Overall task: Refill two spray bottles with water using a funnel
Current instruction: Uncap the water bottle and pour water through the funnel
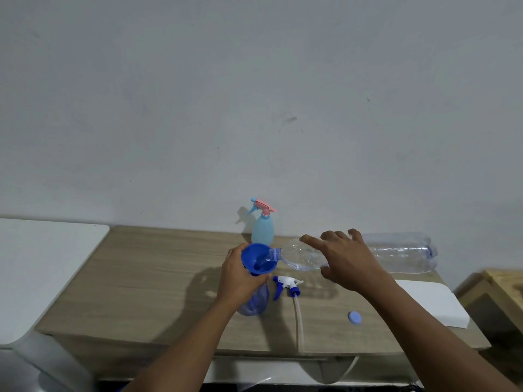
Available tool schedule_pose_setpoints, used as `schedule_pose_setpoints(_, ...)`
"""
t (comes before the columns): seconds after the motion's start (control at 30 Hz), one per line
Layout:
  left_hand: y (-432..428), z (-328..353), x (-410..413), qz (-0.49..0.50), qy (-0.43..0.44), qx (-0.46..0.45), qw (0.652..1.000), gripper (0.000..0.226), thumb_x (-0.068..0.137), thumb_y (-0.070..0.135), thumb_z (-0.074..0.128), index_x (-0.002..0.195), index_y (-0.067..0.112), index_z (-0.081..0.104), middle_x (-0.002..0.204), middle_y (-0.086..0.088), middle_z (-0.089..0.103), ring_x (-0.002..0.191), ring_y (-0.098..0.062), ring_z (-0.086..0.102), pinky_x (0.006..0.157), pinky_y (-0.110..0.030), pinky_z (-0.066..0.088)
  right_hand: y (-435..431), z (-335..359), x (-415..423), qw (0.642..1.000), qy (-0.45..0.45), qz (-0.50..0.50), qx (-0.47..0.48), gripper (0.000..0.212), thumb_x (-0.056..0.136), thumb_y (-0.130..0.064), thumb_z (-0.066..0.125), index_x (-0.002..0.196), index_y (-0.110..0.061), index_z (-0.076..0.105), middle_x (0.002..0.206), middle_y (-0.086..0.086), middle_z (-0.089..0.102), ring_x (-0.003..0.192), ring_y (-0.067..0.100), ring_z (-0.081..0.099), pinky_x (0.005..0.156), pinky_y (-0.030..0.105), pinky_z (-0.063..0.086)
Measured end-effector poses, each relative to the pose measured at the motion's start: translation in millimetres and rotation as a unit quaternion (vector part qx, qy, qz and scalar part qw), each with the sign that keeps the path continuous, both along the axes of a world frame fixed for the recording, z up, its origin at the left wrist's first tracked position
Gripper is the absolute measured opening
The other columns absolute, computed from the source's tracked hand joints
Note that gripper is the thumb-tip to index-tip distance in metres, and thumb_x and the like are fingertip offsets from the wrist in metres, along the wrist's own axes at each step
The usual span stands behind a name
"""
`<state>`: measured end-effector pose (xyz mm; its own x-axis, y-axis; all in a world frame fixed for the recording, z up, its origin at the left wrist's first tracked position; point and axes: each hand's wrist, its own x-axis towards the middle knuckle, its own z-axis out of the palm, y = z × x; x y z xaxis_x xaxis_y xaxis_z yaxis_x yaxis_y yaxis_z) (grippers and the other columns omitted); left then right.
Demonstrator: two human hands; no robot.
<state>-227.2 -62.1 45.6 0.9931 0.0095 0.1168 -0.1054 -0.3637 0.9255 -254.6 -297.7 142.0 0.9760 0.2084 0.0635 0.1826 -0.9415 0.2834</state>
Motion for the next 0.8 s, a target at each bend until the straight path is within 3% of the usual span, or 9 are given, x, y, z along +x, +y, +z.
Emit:
schedule_pose_setpoints(0.23,1,-2,0,-0.003,-0.011,-0.002,1.000,0.072,0.057,0.020,0.093,0.114,0.035,0.052,0.114,0.010,0.057,0.099,0.000,0.056,0.076,-0.008,0.043,-8,-11,-7,0.996,0.021,-0.010,0.087,0.075,0.087,-0.042,0.061,0.147,-0.049,0.017,0.137,-0.004,0.055,0.124,0.019,0.053,0.109,0.043,0.032)
schedule_pose_setpoints(0.37,0,-1,-1,0.000,-0.026,0.001,1.000,0.071,0.057,0.018,0.092,0.105,0.045,0.047,0.108,0.017,0.054,0.102,-0.005,0.054,0.080,-0.015,0.043,-17,-23,-13,0.978,0.036,-0.021,0.203,0.075,0.083,-0.045,0.062,0.145,-0.051,0.020,0.131,-0.009,0.059,0.118,0.015,0.056,0.102,0.038,0.040)
schedule_pose_setpoints(0.57,-1,-7,2,0.008,-0.013,0.005,1.000,0.077,0.057,0.017,0.093,0.121,0.027,0.052,0.117,0.007,0.054,0.105,-0.011,0.055,0.082,-0.023,0.045,-27,-46,-18,0.867,-0.019,-0.017,0.497,0.077,0.076,-0.028,0.082,0.135,-0.052,0.038,0.126,-0.008,0.051,0.105,0.006,0.058,0.088,0.020,0.045)
schedule_pose_setpoints(0.7,-1,-9,4,0.012,-0.012,0.004,1.000,0.080,0.057,0.017,0.093,0.126,0.021,0.053,0.118,0.004,0.056,0.106,-0.013,0.057,0.081,-0.022,0.046,-32,-58,-18,0.812,-0.111,-0.061,0.570,0.076,0.077,-0.020,0.083,0.141,-0.032,0.043,0.125,-0.009,0.054,0.110,0.002,0.057,0.090,0.020,0.048)
schedule_pose_setpoints(0.8,-1,-9,3,0.012,-0.011,0.002,1.000,0.080,0.057,0.017,0.093,0.126,0.020,0.053,0.118,0.003,0.056,0.105,-0.014,0.057,0.081,-0.021,0.045,-35,-60,-19,0.790,-0.160,-0.099,0.584,0.075,0.080,-0.020,0.081,0.143,-0.025,0.042,0.124,-0.007,0.058,0.108,0.007,0.056,0.089,0.024,0.047)
